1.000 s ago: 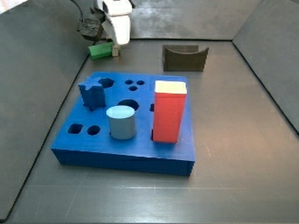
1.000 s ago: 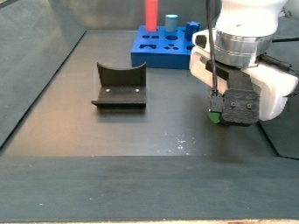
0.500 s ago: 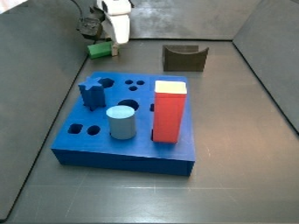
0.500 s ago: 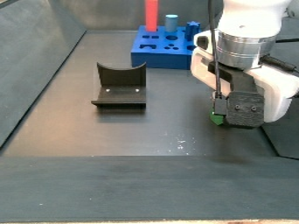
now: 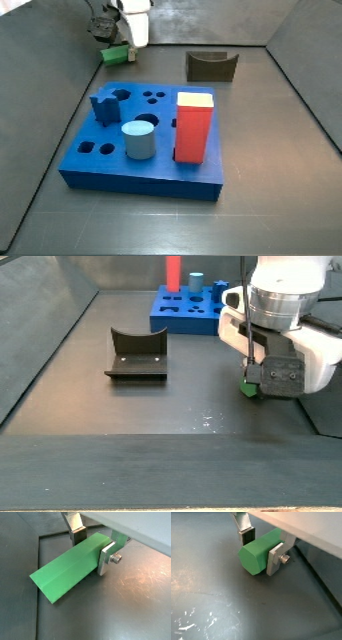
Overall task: Pick up the hexagon object. Move up. Place the hexagon object on the fixture. Regrasp the hexagon object. Move to above the board. Insert the hexagon object.
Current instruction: Move up.
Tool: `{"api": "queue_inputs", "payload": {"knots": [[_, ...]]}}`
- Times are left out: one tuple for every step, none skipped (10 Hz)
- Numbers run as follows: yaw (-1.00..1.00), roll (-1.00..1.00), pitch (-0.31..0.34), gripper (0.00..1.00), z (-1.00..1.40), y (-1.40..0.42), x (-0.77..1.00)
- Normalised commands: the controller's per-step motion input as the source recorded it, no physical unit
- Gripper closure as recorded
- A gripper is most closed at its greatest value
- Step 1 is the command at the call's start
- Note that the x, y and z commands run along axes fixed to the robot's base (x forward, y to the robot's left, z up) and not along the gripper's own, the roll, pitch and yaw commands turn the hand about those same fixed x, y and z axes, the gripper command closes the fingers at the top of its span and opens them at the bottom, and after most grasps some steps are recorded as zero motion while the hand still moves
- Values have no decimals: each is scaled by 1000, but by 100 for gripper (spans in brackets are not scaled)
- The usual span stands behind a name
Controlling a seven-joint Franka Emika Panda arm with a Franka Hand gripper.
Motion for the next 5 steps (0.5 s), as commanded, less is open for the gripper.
{"api": "queue_inputs", "payload": {"knots": [[0, 0, 0, 100, 833, 0, 0], [-8, -7, -1, 100, 813, -81, 47], [-8, 7, 40, 100, 697, -59, 29], [-10, 28, 69, 100, 585, -28, 16], [-17, 53, 85, 100, 470, -12, 2]]}}
